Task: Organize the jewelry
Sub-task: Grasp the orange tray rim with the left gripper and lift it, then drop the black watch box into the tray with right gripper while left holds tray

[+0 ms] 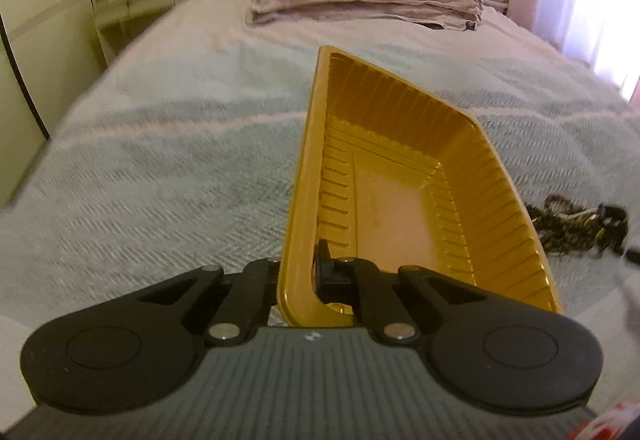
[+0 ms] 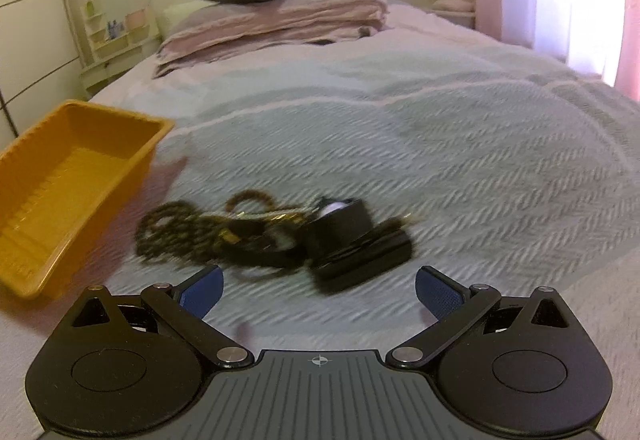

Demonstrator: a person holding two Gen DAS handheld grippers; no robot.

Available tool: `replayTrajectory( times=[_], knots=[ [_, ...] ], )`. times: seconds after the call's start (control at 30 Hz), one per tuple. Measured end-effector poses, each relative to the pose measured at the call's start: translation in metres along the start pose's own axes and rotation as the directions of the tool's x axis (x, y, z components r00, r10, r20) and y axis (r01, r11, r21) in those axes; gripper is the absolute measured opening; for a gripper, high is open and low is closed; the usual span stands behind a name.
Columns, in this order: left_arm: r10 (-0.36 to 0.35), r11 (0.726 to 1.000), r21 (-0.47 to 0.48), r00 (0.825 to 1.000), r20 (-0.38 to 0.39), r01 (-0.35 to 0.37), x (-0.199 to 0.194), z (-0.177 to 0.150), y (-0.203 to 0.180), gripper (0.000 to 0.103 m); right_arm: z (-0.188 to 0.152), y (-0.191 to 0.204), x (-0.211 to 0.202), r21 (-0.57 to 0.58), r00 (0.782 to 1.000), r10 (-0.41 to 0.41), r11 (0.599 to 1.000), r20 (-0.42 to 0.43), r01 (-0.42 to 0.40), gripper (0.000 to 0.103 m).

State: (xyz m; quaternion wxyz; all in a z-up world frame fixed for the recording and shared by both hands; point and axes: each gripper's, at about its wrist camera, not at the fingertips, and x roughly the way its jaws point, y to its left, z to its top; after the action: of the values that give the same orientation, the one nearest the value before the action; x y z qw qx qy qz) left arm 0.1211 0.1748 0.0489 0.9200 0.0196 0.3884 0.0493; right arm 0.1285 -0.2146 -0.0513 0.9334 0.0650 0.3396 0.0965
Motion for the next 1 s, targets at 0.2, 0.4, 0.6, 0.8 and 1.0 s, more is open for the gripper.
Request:
replayTrajectory(
  times=[0.2,0.4,0.6,0.8,1.0],
  knots=[
    [0.067,0.998,0.009,0.997,0.032,-0.067,-0.017,-0.01,-0.028,0.003,0.01,-0.02,0.012,-0.018,1.0,0.005,1.0,-0.017,-0.005,0.082],
    [0.074,0.997,-0.012,0.997,0.013,-0.073,-0.017,-0.014,-0.037,0.003,0.015,-0.027,0.03,-0.197,0.995,0.045,0.978,-0.088,-0.061,0.082],
    [0.083,0.996,0.012,0.996,0.01,-0.083,-0.017,-0.008,-0.039,0.003,0.018,-0.034,0.048,-0.289,0.984,0.101,0.947,-0.147,-0.14,0.082],
    [0.092,0.995,0.031,0.996,0.011,-0.092,-0.017,-0.009,-0.043,0.003,0.016,-0.031,0.042,-0.31,0.989,0.069,0.945,-0.133,-0.108,0.076],
    [0.098,0.995,0.035,0.995,0.018,-0.098,-0.018,-0.009,-0.045,0.003,0.018,-0.034,0.01,-0.229,0.996,0.017,0.973,-0.083,-0.036,0.076]
  ],
)
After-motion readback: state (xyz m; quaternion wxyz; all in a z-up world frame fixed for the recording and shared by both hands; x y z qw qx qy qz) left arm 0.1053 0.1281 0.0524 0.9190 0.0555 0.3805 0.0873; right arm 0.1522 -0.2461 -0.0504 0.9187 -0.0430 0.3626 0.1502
